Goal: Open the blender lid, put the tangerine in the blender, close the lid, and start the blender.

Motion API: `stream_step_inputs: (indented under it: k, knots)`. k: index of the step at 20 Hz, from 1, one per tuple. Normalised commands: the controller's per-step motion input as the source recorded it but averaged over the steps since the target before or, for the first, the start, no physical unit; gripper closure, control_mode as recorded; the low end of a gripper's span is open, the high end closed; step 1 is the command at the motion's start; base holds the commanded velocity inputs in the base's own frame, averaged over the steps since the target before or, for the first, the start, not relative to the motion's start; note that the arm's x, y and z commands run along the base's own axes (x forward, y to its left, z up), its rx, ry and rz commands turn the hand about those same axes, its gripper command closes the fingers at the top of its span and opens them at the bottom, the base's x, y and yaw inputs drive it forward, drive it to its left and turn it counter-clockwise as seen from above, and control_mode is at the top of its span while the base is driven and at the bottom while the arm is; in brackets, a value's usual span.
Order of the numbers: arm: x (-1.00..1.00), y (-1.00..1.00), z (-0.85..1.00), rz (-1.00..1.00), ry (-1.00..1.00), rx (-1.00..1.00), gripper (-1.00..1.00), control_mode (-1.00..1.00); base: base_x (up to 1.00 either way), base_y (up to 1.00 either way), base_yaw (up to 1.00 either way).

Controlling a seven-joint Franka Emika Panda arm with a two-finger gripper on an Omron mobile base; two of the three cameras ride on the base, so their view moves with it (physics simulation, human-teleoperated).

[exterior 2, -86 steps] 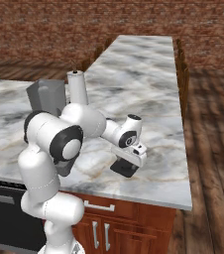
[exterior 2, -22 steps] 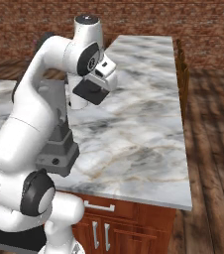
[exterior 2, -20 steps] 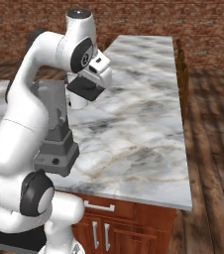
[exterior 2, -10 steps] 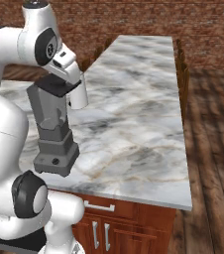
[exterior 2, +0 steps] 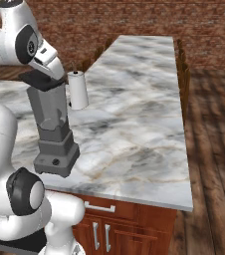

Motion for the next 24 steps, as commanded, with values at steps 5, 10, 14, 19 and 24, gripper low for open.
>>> stream_step_inputs:
  k: [5,10,14,19,24]
  knots:
    - [0.30,0.27,0.01,0.00,-0.02,-0.02,1.00,-1.00,0.00,0.00,0.00]
    - [0.38,0.29,0.00,0.06,0.00,-0.01,1.00,-1.00,0.00,0.00,0.00]
    - [0.46,0.05,0.00,0.12,-0.01,-0.02,1.00,-1.00,0.00,0.00,0.00]
    - [0.30,0.06,-0.07,0.10,-0.01,-0.06,1.00,-1.00,0.00,0.00,0.00]
    - [0.29,0.22,-0.20,0.10,0.00,-0.08,1.00,-1.00,0.00,0.00,0.00]
